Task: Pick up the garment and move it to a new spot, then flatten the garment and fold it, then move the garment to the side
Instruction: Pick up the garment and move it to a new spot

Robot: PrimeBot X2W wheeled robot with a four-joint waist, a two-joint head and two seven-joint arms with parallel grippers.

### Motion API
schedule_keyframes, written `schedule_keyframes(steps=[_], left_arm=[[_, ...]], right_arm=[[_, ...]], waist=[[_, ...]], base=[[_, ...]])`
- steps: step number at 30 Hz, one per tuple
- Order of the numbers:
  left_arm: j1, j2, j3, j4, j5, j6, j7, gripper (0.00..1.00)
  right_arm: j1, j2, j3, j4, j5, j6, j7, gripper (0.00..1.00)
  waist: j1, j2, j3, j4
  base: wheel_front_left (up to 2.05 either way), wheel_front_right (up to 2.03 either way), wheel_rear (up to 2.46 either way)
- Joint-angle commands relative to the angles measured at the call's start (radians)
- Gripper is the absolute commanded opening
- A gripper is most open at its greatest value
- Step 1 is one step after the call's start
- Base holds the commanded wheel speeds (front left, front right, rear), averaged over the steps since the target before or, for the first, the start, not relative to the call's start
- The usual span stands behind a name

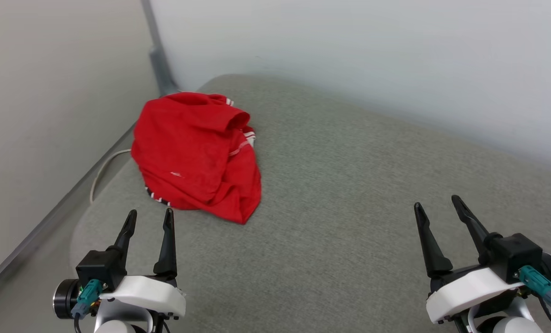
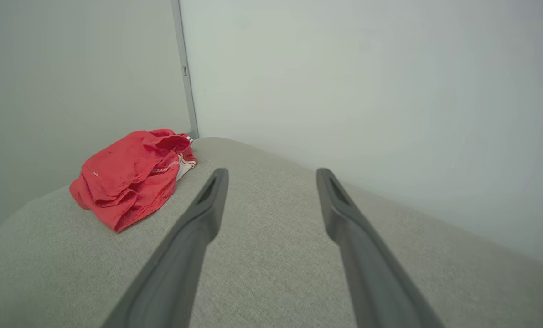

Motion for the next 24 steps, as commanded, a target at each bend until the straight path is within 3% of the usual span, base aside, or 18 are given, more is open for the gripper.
schedule_keyframes(steps=[1,17,24], left_arm=[[0.005,-0.002,-0.001,0.001,0.003,0.002,-0.002,1.00],[0.018,-0.003,0.040,-0.034,-0.014,0.006,-0.002,1.00],[-0.071,0.010,0.019,0.020,-0.014,-0.010,-0.002,1.00]], right_arm=[[-0.002,0.002,0.001,0.002,0.003,-0.001,-0.007,1.00],[-0.072,0.002,0.048,0.044,-0.007,-0.001,-0.021,1.00],[-0.049,0.002,0.021,0.036,-0.001,-0.001,-0.021,1.00]], waist=[[0.0000,0.0000,-0.005,0.026],[0.0000,0.0000,0.018,0.053],[0.0000,0.0000,0.025,0.051]], base=[[0.00,0.00,0.00],[0.00,0.00,0.00],[0.00,0.00,0.00]])
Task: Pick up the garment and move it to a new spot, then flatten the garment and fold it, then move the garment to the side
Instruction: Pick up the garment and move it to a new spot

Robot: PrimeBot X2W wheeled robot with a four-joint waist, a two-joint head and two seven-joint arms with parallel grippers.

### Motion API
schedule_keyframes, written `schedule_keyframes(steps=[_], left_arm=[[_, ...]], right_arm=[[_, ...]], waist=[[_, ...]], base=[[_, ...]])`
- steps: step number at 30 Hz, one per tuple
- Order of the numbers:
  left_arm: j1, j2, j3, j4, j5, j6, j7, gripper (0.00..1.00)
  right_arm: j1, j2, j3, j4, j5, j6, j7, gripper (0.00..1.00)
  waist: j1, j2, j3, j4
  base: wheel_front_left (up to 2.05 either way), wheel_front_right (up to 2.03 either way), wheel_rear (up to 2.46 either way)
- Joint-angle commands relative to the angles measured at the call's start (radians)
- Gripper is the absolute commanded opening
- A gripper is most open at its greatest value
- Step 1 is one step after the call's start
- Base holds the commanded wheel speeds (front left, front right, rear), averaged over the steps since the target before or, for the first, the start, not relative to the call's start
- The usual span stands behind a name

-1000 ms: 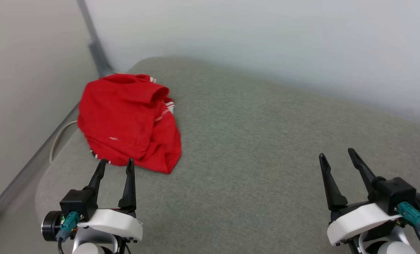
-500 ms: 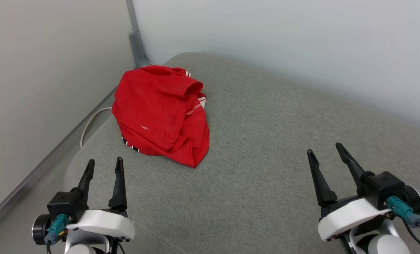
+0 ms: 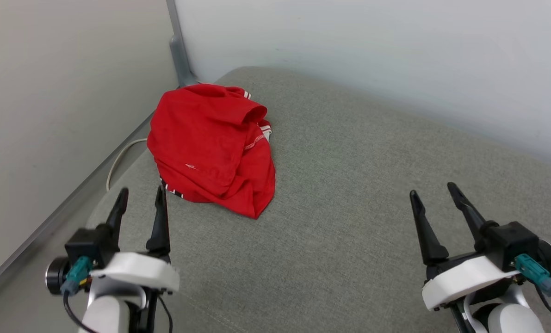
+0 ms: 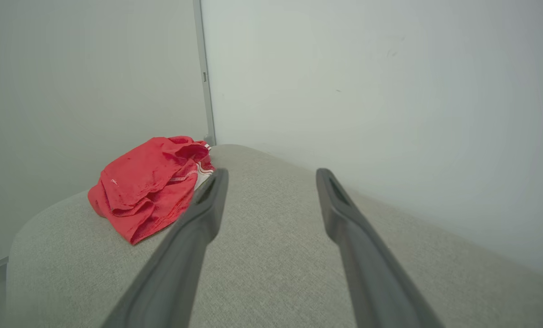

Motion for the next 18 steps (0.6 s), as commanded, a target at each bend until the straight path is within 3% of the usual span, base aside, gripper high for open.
schedule_keyframes(steps=[1,10,18], left_arm=[[-0.023,0.009,0.000,0.007,-0.008,-0.005,-0.002,1.00],[-0.291,0.101,0.020,0.143,-0.112,-0.015,0.029,1.00],[-0.509,0.235,0.005,0.278,-0.277,-0.016,0.264,1.00]], right_arm=[[0.006,0.001,0.001,-0.007,-0.003,-0.001,0.006,1.00],[-0.070,0.001,0.005,-0.090,-0.055,-0.001,0.048,1.00],[-0.139,0.001,-0.008,-0.128,-0.083,-0.001,0.050,1.00]], waist=[[0.0001,0.0000,0.015,-0.008],[0.0001,0.0000,0.199,-0.155],[0.0001,0.0000,0.365,-0.265]], base=[[0.00,0.00,0.00],[0.00,0.00,0.00],[0.00,0.00,0.00]])
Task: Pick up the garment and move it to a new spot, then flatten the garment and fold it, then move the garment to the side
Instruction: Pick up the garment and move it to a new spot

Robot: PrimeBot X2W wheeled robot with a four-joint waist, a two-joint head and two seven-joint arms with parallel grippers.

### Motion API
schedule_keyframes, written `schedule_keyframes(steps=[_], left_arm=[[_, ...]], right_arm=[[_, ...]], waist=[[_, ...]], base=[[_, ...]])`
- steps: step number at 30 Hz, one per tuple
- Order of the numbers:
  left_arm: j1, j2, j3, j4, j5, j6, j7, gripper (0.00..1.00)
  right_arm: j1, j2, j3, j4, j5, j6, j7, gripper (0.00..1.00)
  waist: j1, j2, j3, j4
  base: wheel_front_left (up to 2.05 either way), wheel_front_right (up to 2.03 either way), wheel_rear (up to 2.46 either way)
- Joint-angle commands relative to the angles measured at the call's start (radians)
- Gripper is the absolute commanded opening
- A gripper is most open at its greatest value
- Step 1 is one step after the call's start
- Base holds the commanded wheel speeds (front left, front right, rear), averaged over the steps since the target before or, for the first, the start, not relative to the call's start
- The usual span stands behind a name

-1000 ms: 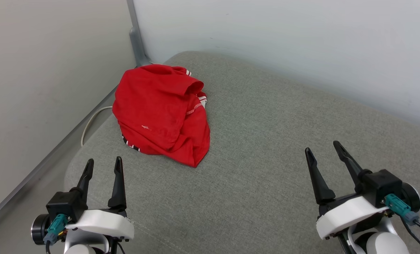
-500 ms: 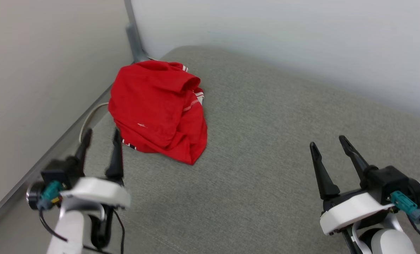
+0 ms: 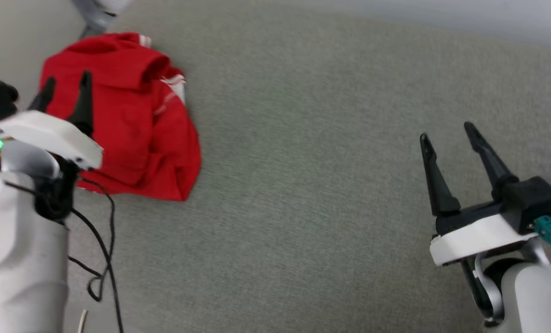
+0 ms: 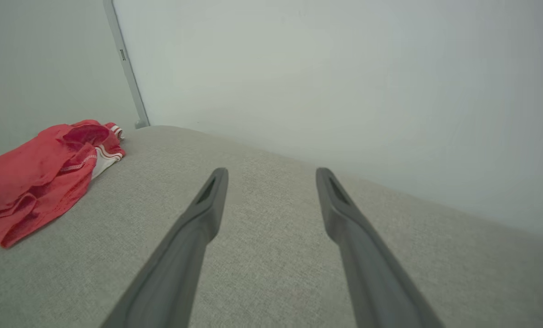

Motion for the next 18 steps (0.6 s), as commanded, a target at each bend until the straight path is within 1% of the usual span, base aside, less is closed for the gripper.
schedule_keyframes(steps=[1,2,7,10,13,18], left_arm=[[-0.030,0.016,-0.005,0.016,-0.018,-0.002,0.029,1.00],[-0.049,0.041,-0.011,0.035,-0.030,-0.002,0.069,1.00],[-0.142,0.129,-0.034,0.119,-0.100,-0.002,0.225,1.00],[-0.188,0.169,-0.044,0.173,-0.132,-0.002,0.318,1.00],[-0.221,0.203,-0.055,0.227,-0.144,-0.001,0.401,1.00],[-0.251,0.219,-0.076,0.315,-0.174,0.000,0.534,1.00]], right_arm=[[-0.024,0.001,-0.001,-0.006,-0.004,-0.001,-0.005,1.00],[-0.033,0.001,0.000,-0.007,-0.006,-0.001,-0.008,1.00],[-0.075,0.001,0.008,-0.013,-0.001,-0.001,-0.020,1.00],[-0.097,0.001,0.014,-0.010,-0.007,-0.001,-0.022,1.00],[-0.115,0.001,0.019,-0.006,-0.011,-0.001,-0.028,1.00],[-0.129,0.001,0.025,0.002,-0.014,-0.001,-0.033,1.00]], waist=[[-0.0003,0.0000,0.096,-0.080],[-0.0003,0.0000,0.114,-0.091],[-0.0003,0.0000,0.191,-0.131],[-0.0003,0.0000,0.229,-0.148],[-0.0003,0.0000,0.256,-0.160],[-0.0003,0.0000,0.275,-0.170]], base=[[0.00,0.00,0.00],[0.00,0.00,0.00],[0.00,0.00,0.00],[0.00,0.00,0.00],[0.00,0.00,0.00],[0.00,0.00,0.00]])
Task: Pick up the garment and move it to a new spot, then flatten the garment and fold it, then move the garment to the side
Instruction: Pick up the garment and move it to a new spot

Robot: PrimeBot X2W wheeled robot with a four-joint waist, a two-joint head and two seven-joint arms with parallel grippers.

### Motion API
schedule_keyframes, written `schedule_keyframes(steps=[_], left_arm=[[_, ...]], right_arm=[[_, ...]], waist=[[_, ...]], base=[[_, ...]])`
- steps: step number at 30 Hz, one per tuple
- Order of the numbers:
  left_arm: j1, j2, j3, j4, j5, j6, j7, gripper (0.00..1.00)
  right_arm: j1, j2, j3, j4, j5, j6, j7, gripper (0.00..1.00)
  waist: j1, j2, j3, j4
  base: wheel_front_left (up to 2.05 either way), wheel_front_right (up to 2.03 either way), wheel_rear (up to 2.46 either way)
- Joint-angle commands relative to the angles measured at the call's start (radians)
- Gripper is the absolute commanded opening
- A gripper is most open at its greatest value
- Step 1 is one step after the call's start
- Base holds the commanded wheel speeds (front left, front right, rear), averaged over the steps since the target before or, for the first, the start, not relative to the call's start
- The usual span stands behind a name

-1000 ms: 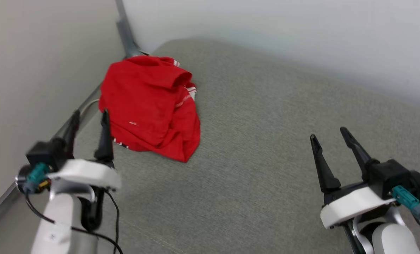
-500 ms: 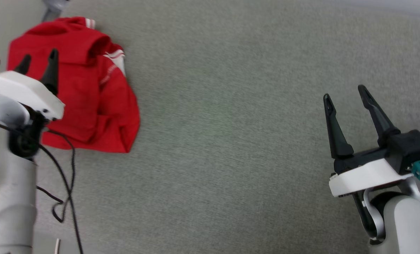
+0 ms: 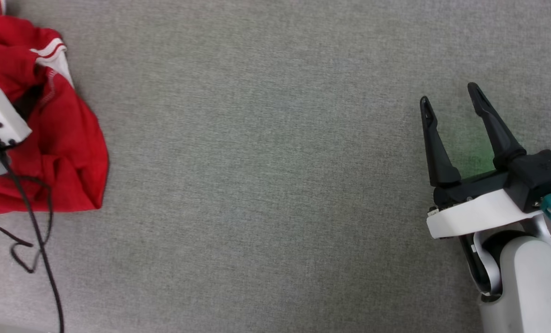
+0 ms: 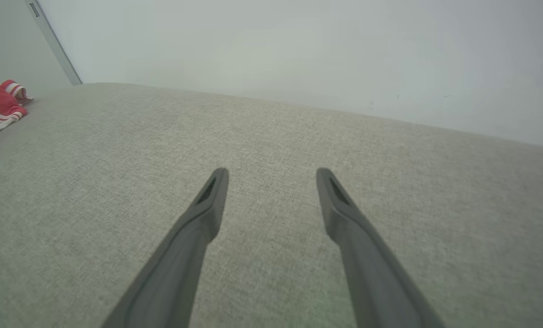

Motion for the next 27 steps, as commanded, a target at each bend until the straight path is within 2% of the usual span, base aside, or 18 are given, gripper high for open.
schedule_keyframes(steps=[1,5,6,7,10,17,18,20,22,24,27], left_arm=[[-0.003,-0.004,-0.008,0.029,-0.003,0.002,0.033,1.00],[0.004,-0.012,-0.023,0.100,-0.009,0.018,0.106,1.00],[0.002,-0.013,-0.023,0.110,-0.011,0.021,0.111,0.47],[-0.002,-0.014,-0.021,0.118,-0.013,0.026,0.108,0.02],[-0.010,-0.013,-0.020,0.126,-0.007,0.030,0.067,0.00],[-0.031,0.005,-0.022,0.113,0.038,0.061,-0.140,0.00],[-0.031,0.005,-0.022,0.113,0.038,0.061,-0.140,0.00],[-0.031,0.004,-0.034,0.102,0.063,0.059,-0.235,0.00],[-0.032,0.005,-0.035,0.097,0.069,0.061,-0.270,0.00],[-0.027,-0.001,-0.052,0.077,0.102,0.072,-0.374,0.00],[-0.021,-0.012,-0.068,0.052,0.128,0.078,-0.468,0.00]], right_arm=[[-0.021,0.001,0.003,0.003,-0.006,-0.001,-0.005,1.00],[-0.025,0.001,0.006,0.008,-0.001,-0.001,-0.004,1.00],[-0.026,0.001,0.007,0.009,-0.001,-0.001,-0.004,1.00],[-0.026,0.001,0.008,0.010,0.000,-0.001,-0.004,1.00],[-0.022,0.001,0.004,0.011,0.006,-0.001,-0.007,1.00],[0.015,0.001,-0.015,0.031,0.023,-0.001,-0.024,1.00],[0.015,0.001,-0.015,0.031,0.023,-0.001,-0.024,1.00],[0.039,0.001,-0.026,0.043,0.041,-0.001,-0.032,1.00],[0.044,0.001,-0.030,0.044,0.047,-0.001,-0.035,1.00],[0.068,0.001,-0.043,0.053,0.062,-0.001,-0.042,1.00],[0.093,0.001,-0.055,0.060,0.074,-0.001,-0.047,1.00]], waist=[[-0.0002,0.0000,0.006,-0.007],[-0.0002,0.0000,0.003,-0.012],[-0.0002,0.0000,0.001,-0.013],[-0.0002,0.0000,-0.002,-0.015],[-0.0002,0.0000,-0.017,-0.018],[-0.0002,0.0000,-0.105,-0.013],[-0.0002,0.0000,-0.105,-0.013],[-0.0002,0.0000,-0.157,-0.008],[-0.0002,0.0000,-0.173,-0.006],[-0.0002,0.0000,-0.227,-0.001],[-0.0002,0.0000,-0.278,0.001]], base=[[0.00,0.00,0.00],[0.00,0.00,0.00],[0.00,0.00,0.00],[0.00,0.00,0.00],[0.00,0.00,0.00],[0.00,0.00,0.00],[0.00,0.00,0.00],[0.00,0.00,0.00],[0.00,0.00,0.00],[0.00,0.00,0.00],[0.00,0.00,0.00]])
